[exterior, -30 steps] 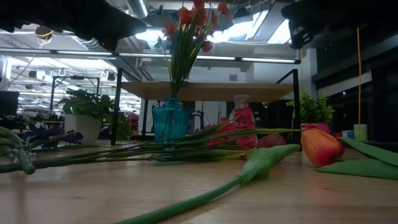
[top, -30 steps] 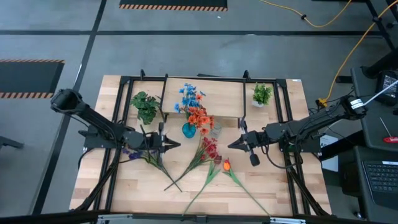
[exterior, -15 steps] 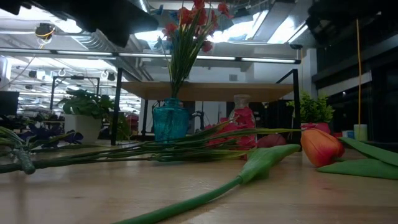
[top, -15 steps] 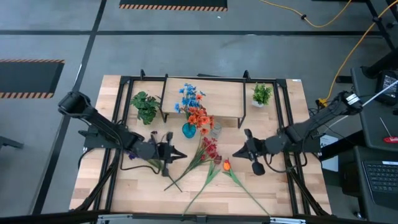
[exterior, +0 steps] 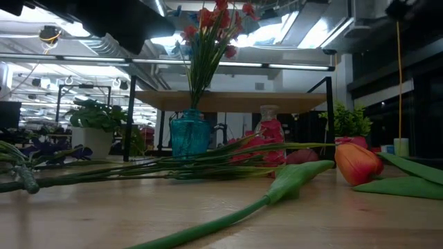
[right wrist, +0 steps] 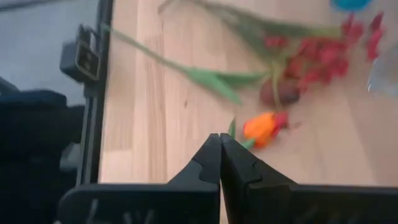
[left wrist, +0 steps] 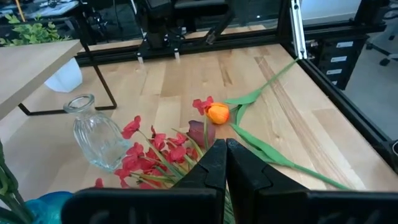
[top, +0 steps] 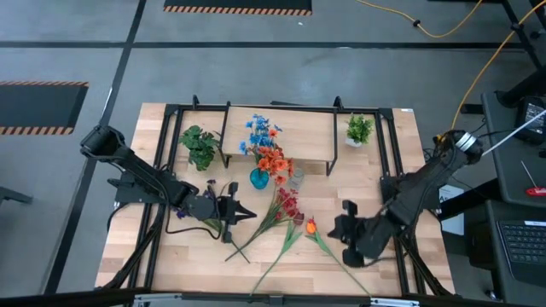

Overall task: Pick and place flowers into a vace then onto a shelf
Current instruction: Put the orange flower into the blue vase

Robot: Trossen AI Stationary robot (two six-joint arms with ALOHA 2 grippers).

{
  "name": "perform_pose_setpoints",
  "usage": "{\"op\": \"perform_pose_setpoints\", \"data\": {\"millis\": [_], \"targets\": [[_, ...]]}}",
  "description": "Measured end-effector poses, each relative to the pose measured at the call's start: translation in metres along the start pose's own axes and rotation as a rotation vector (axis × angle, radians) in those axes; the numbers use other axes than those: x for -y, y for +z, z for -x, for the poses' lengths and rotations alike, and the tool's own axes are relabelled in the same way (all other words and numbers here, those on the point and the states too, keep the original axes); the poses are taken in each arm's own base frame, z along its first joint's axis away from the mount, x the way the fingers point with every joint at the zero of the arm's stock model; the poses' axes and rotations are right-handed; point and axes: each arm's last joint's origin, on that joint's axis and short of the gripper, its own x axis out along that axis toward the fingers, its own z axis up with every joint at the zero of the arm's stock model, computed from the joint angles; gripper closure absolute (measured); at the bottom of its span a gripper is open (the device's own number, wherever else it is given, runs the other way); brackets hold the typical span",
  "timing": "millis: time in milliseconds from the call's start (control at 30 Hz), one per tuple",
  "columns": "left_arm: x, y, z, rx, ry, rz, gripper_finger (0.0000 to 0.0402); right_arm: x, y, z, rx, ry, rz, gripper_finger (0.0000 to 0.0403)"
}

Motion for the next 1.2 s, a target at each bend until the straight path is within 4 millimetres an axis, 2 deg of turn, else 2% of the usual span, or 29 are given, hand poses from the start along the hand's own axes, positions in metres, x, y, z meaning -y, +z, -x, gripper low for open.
{"op": "perform_pose_setpoints", "data": {"millis": [333, 467, 767, 933, 1200], "targets": [[0.0, -0.003, 0.0, -0.024, 0.002, -0.012, 0.0398, -0.048, -0.017, -0.008, -0.167, -0.145, -0.173, 0.0403], [0.0, -0.002, 0.0, -0.024, 0.002, -0.024, 0.0398, -0.057, -0.029, -0.013, -0.199, -0.159, -0.238, 0.0402], [0.0, -0.002, 0.0, -0.022, 0.002, -0.06, 0.0398, -0.063, -0.044, -0.031, -0.227, -0.21, -0.246, 0.0373], [0.0, -0.002, 0.0, -0.022, 0.002, -0.048, 0.0398, -0.064, -0.048, -0.038, -0.232, -0.222, -0.239, 0.034], [0.0, -0.002, 0.0, -0.022, 0.002, -0.037, 0.0398, -0.069, -0.05, -0.045, -0.233, -0.201, -0.256, 0.0244]]}}
